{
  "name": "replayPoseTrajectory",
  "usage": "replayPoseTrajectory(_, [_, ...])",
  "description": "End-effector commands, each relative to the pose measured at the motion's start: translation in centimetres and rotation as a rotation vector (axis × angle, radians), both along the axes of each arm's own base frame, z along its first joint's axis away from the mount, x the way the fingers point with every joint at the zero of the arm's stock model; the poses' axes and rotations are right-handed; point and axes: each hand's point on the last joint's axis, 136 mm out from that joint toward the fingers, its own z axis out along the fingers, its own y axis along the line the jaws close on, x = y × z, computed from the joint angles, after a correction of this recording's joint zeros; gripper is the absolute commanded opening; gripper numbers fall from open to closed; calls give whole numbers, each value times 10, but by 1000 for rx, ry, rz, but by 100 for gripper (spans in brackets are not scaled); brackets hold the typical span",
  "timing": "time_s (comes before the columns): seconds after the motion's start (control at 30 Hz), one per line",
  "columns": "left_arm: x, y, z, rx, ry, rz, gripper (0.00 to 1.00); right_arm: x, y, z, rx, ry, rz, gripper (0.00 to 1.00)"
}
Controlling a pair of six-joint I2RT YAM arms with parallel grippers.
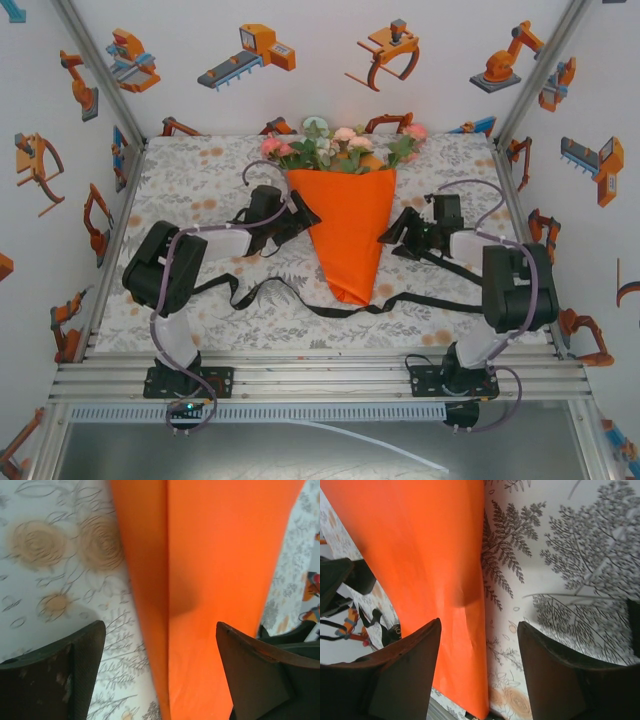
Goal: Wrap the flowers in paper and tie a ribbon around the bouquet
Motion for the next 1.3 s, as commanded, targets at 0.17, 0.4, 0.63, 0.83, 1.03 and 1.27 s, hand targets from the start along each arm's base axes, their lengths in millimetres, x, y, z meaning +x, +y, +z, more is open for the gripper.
replayPoseTrajectory(0.17, [7, -25, -2, -117, -13, -38, 52, 17, 23, -7, 90, -42, -11, 52])
replayPoseTrajectory(0.4, [9, -27, 8, -164, -33, -44, 19, 19, 39, -5, 126, -39, -3, 27])
replayPoseTrajectory(0.63, [4, -28, 55, -207, -108, -89, 0, 7, 47, 24, 156, -44, 8, 6])
replayPoseTrajectory(0.83, [-25, -25, 65, -214, -107, -117, 0, -22, 48, 27, 116, -35, 17, 4])
replayPoseTrajectory(1.03, [-56, -25, 50, -197, -55, -130, 0, -47, 41, 13, 75, 11, 4, 4])
replayPoseTrajectory(1.27, [-71, -14, 22, -141, -2, -103, 4, -65, 33, -7, 16, 50, 1, 6])
